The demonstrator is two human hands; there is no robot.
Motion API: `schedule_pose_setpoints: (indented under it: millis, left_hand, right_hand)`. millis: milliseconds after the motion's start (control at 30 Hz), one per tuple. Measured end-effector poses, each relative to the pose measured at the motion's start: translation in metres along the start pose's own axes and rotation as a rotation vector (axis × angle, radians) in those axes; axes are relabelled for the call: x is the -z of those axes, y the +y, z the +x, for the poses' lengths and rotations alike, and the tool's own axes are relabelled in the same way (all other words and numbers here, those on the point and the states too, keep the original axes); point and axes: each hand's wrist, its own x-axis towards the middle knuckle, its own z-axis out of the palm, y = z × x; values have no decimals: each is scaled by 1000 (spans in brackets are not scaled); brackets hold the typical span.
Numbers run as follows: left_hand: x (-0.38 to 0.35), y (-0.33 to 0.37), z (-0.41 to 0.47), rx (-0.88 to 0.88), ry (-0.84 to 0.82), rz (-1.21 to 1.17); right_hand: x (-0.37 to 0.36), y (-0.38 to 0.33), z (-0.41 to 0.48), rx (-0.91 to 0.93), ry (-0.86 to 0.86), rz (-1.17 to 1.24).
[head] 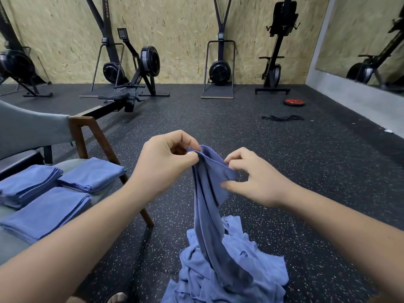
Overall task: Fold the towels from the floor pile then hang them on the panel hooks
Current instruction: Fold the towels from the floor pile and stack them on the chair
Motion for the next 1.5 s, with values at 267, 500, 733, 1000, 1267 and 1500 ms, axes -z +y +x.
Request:
schedule_pose_setpoints:
  millis: [267,500,733,1000,1267,1500]
  left_hand:
    - [5,-6,4,-13,67,124]
    - [-1,-1,6,-42,88,29]
    - [-4,4,6,-75,68,-110]
    - [-17,5,1,-116,-186,-32]
    - [-23,5,-3,-150,-129,-64]
    - [-43,-32,-10,13,-305,-185]
  right_hand:
    - [40,1,-2,11,341,201]
    - [51,-12,-5,92,529,297]
    - [55,-13,-6,66,525,321]
    - [33,-27,-10,149,144,156]
    - [18,-22,-1,181,170,296]
    - [27,-18,0,188,190,248]
